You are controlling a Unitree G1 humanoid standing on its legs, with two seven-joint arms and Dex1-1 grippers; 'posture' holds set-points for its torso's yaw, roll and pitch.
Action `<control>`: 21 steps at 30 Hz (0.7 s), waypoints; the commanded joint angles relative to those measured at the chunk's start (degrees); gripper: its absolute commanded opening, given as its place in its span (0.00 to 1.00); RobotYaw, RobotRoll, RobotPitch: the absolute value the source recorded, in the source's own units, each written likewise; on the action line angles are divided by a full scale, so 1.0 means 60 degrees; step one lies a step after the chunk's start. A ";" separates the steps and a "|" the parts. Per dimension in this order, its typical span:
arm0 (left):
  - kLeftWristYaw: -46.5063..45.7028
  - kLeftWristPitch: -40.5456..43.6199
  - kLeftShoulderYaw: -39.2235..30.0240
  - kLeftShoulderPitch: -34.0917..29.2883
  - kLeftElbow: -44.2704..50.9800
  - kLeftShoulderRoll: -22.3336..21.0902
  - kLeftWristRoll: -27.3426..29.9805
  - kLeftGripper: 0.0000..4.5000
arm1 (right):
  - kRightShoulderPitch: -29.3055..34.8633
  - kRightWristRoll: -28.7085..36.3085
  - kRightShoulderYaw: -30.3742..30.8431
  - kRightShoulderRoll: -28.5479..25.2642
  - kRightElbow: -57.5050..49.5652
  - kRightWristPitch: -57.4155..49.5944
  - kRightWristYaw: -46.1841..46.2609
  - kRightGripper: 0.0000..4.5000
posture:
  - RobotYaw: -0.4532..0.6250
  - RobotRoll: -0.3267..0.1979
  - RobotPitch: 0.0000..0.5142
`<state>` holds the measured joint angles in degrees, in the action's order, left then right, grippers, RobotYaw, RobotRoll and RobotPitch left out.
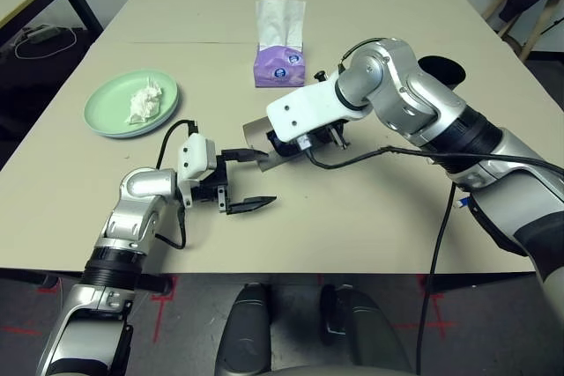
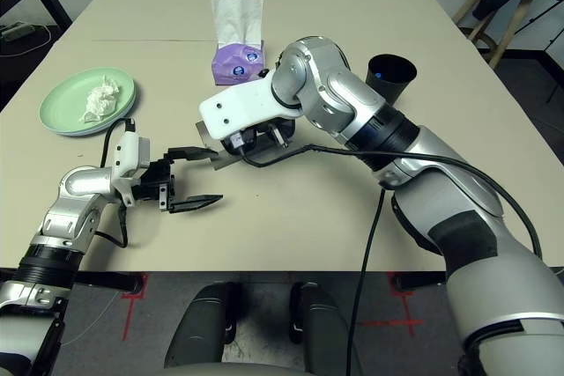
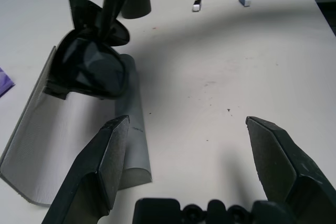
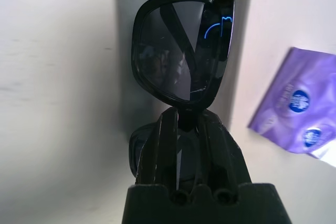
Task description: Organize and tidy the items on the table.
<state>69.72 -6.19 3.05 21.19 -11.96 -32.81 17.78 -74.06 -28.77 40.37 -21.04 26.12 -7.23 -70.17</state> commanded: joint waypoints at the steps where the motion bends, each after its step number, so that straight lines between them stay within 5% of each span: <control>1: -0.0371 0.0351 -0.0127 -0.0372 0.0428 -0.0057 0.0015 1.00 | -0.0257 -0.0252 0.0007 0.0426 0.0780 0.0576 0.0493 0.09 | 0.64 0.62 0.27; 11: -0.1267 0.0924 -0.0543 -0.0659 0.1406 0.0124 0.0351 1.00 | -0.0306 -0.0667 0.0016 0.1222 0.1884 0.1291 0.0993 0.09 | 0.65 0.62 0.27; 21: -0.1477 0.0980 -0.0580 -0.0674 0.1832 0.0168 0.0534 1.00 | 0.0368 -0.1031 0.0042 0.1072 0.1611 0.1342 0.0903 0.09 | 0.67 0.62 0.29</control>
<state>60.75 -0.54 -0.13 17.78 -2.41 -31.56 20.54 -72.44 -34.57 40.39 -14.45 37.48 0.92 -64.03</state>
